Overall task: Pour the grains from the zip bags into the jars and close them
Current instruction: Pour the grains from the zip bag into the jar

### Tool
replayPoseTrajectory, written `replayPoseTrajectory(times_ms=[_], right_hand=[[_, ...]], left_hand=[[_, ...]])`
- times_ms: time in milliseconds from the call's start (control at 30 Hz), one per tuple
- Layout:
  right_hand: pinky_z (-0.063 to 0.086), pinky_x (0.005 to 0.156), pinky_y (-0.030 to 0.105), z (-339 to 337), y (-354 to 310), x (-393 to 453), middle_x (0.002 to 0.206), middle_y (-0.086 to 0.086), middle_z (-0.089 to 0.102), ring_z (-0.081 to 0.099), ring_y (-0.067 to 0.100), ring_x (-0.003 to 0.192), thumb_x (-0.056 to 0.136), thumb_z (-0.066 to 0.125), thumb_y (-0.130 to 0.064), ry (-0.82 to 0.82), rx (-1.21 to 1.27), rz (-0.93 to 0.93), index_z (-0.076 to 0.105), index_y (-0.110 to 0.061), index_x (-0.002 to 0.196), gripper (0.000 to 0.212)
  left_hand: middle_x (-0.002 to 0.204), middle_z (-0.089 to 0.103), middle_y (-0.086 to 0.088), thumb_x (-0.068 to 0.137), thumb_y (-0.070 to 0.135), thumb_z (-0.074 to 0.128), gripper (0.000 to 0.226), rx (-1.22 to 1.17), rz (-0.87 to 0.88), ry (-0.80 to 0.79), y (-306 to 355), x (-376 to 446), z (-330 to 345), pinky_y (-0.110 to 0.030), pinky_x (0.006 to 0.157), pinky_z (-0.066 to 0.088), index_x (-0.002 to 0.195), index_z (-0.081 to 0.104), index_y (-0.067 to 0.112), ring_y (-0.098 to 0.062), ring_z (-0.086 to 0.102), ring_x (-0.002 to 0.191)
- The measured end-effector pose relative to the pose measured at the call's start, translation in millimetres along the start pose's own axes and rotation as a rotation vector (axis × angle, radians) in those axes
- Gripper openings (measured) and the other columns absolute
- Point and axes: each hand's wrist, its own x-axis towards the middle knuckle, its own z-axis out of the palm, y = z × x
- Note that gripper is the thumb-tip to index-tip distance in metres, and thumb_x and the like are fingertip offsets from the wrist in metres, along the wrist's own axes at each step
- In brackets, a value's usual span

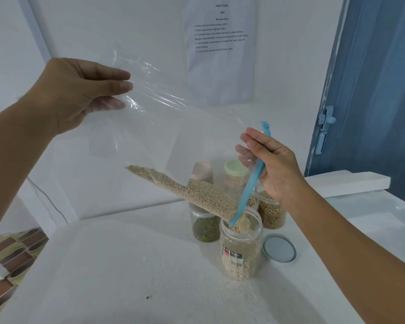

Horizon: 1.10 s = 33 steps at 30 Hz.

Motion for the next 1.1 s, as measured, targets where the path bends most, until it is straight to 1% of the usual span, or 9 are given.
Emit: replayPoseTrajectory(times_ms=[100, 267, 400, 467, 667, 833, 1100], right_hand=[[0.063, 0.091, 0.035, -1.6, -1.1, 1.0, 0.116, 0.005, 0.078, 0.076, 0.025, 0.105, 0.093, 0.069, -0.004, 0.008, -0.001, -0.002, 0.075, -0.013, 0.119, 0.028], [0.060, 0.096, 0.038, -4.5, 0.6, 1.9, 0.117, 0.004, 0.078, 0.076, 0.025, 0.105, 0.093, 0.068, -0.005, 0.001, -0.022, 0.002, 0.075, -0.014, 0.117, 0.027], [0.060, 0.096, 0.038, -5.2, 1.3, 3.1, 0.118, 0.005, 0.077, 0.076, 0.025, 0.105, 0.093, 0.069, -0.006, 0.006, -0.032, -0.006, 0.076, -0.014, 0.118, 0.027], [0.060, 0.096, 0.038, -6.2, 1.7, 3.1, 0.118, 0.005, 0.078, 0.076, 0.025, 0.105, 0.093, 0.069, -0.005, 0.009, -0.034, -0.004, 0.076, -0.014, 0.118, 0.027], [0.060, 0.096, 0.038, -3.6, 2.8, 3.4, 0.118, 0.006, 0.078, 0.076, 0.026, 0.104, 0.089, 0.071, -0.008, 0.007, -0.024, -0.007, 0.076, -0.014, 0.116, 0.029], [0.061, 0.095, 0.038, -4.1, 3.3, 5.1, 0.118, 0.006, 0.078, 0.076, 0.026, 0.105, 0.091, 0.070, -0.006, 0.010, -0.018, -0.006, 0.076, -0.014, 0.117, 0.027], [0.062, 0.092, 0.035, -3.7, 4.8, 6.3, 0.116, 0.004, 0.078, 0.077, 0.025, 0.104, 0.091, 0.071, -0.007, 0.016, -0.017, -0.003, 0.076, -0.014, 0.116, 0.027]], left_hand=[[0.104, 0.080, -0.007, 0.080, 0.012, 0.083, 0.028, -0.008, 0.000, -0.007, -0.5, -0.5, 1.5, -0.025, 0.081, 0.062, 0.107, 0.078, 0.012, -0.021, 0.072, 0.084], [0.101, 0.081, -0.006, 0.079, 0.012, 0.083, 0.028, -0.018, -0.006, -0.011, -2.0, -1.0, 3.3, -0.025, 0.082, 0.062, 0.106, 0.079, 0.012, -0.022, 0.071, 0.084], [0.102, 0.080, -0.007, 0.080, 0.011, 0.084, 0.023, -0.022, -0.015, -0.019, -3.3, -0.6, 2.4, -0.025, 0.081, 0.062, 0.103, 0.081, 0.014, -0.033, 0.068, 0.101], [0.103, 0.080, -0.007, 0.079, 0.011, 0.084, 0.022, -0.014, -0.019, -0.030, -3.3, -0.2, 1.6, -0.028, 0.082, 0.063, 0.101, 0.082, 0.014, -0.033, 0.069, 0.105], [0.103, 0.080, -0.007, 0.078, 0.012, 0.085, 0.028, -0.019, -0.016, -0.013, -3.3, -0.2, 3.0, -0.026, 0.081, 0.063, 0.105, 0.080, 0.012, -0.028, 0.069, 0.099], [0.103, 0.080, -0.007, 0.078, 0.012, 0.085, 0.027, -0.015, -0.016, -0.014, -2.9, 0.4, 1.7, -0.026, 0.081, 0.063, 0.104, 0.080, 0.013, -0.032, 0.069, 0.103], [0.103, 0.080, -0.008, 0.078, 0.012, 0.084, 0.028, -0.017, -0.023, -0.013, -5.3, 1.5, 4.4, -0.025, 0.080, 0.062, 0.105, 0.079, 0.012, -0.033, 0.067, 0.102]])
